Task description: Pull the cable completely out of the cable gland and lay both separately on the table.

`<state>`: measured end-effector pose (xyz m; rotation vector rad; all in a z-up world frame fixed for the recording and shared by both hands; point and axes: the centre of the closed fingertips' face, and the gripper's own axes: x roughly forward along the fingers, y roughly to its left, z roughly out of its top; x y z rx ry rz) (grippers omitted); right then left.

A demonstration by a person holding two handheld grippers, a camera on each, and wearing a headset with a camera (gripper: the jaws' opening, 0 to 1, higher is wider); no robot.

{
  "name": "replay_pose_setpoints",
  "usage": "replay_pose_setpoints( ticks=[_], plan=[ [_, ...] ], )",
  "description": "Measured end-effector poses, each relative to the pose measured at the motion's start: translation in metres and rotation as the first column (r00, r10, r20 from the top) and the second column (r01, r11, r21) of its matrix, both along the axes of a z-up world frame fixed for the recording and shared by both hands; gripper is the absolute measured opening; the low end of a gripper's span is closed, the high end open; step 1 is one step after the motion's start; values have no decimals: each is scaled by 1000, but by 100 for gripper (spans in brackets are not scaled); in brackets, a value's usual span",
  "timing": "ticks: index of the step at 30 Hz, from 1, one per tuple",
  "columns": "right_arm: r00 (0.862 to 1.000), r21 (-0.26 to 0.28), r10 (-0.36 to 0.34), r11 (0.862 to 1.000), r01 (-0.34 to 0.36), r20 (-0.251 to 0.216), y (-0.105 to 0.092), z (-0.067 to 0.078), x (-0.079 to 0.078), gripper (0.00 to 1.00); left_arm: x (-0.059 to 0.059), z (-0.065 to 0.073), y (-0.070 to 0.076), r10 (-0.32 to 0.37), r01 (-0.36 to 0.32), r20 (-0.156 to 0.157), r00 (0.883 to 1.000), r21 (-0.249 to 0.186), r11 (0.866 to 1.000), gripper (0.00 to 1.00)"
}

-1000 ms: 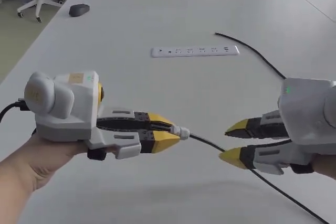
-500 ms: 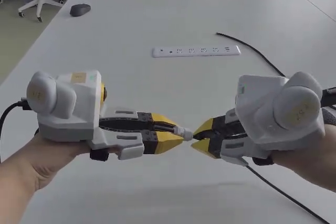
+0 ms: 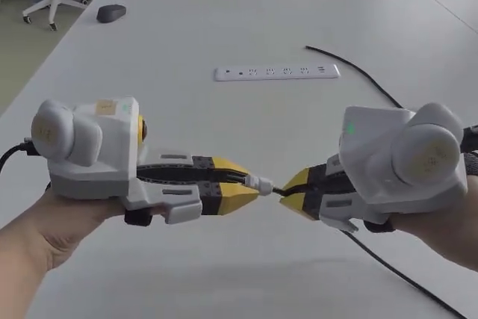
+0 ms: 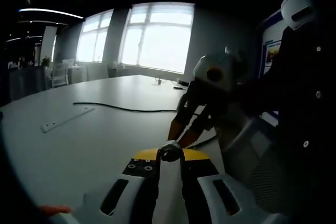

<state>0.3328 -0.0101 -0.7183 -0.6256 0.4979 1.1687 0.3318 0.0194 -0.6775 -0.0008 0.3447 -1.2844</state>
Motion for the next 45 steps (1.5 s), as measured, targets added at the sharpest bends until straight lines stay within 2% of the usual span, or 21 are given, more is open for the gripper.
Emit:
replay_pose_setpoints(
  ticks=[8,16,19,20,23,27,32,36,41,45],
  plan=[
    [1000,-12,-26,1000,26,11,-14,1,4,0,5,6,6,26,-26,10,1000,-16,1000,15],
    [999,-37,-46,998,47,10,-26,-5,7,0,9,6,16,53,-52,16,998,-21,998,15],
    [997,-51,-69,996,70,16,-33,-7,12,0,13,0,23,75,-75,12,997,-7,997,15],
    [996,-48,-85,995,85,15,-37,-7,14,0,13,-2,26,82,-82,1,997,-12,997,15],
    [994,-40,-111,993,111,13,-43,-6,21,0,13,-7,33,99,-99,-7,995,-7,995,15],
    [992,-37,-124,992,124,10,-41,-6,28,0,10,-12,41,114,-114,-17,993,0,993,15],
    [995,-42,-101,994,102,15,-29,-6,34,0,8,-16,52,137,-137,-26,990,5,991,15],
    [996,-25,-88,996,88,21,-12,-3,39,0,4,-21,60,146,-146,-35,989,14,989,15],
    [997,31,-72,997,72,-4,21,0,43,0,0,-26,75,168,-167,-37,985,31,985,15],
    [999,54,-39,998,39,1,50,-1,43,0,-3,-28,85,186,-184,-33,982,36,982,15]
  ],
)
